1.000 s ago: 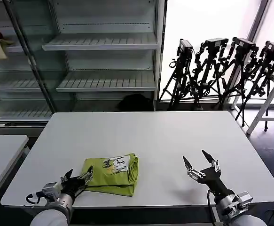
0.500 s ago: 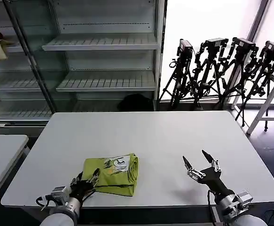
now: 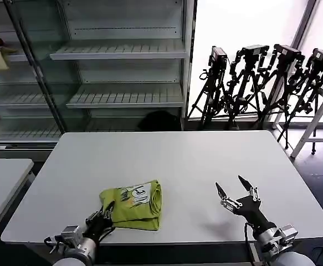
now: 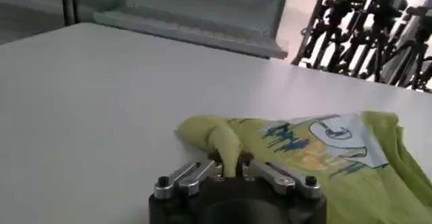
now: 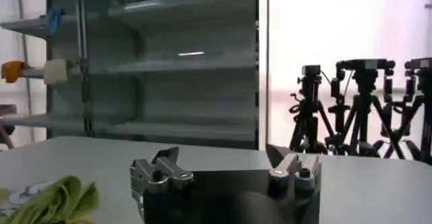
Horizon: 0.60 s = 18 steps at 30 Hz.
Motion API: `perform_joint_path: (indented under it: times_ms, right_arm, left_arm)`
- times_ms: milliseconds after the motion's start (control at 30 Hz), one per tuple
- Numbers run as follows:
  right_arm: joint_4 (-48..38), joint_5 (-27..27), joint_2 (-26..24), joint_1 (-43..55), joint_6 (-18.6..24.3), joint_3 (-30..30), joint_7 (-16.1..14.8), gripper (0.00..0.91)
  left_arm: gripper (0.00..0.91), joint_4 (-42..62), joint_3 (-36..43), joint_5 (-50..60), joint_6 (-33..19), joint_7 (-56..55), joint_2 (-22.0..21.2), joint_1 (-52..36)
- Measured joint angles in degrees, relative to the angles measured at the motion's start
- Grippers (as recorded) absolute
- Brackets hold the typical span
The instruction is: Fold and organize the clothes.
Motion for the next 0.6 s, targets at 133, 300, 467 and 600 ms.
perform_joint_path:
  times_ms: [133,300,467,600]
  right_arm:
    - [0.2,0.4,-0.1,0.2,-0.3,0.0,0.0,0.907]
    - [0.1,1.3,-0.4,0.6,-0.6,0.0,-0.2,0.907]
    - [0.0,2.0,-0.7,0.7,-0.4,0.1,-0.3,0.907]
    - [-0.1,2.3,-0.7,0.8,-0.1,0.1,-0.5,0.907]
  left_arm:
    - [0.0,0.0,-1.5,-0.7,-2.1,-0.3,1.1,0.0]
    - [0.0,-0.6,-5.0,-2.1,-4.3,0.4,3.3,-0.6]
    - [0.0,-0.9,-10.9,-3.4,-5.4,1.4,6.5,-0.6]
    - [0.0,-1.3,-17.8,-3.9,-5.6,2.9,9.7,-0.8]
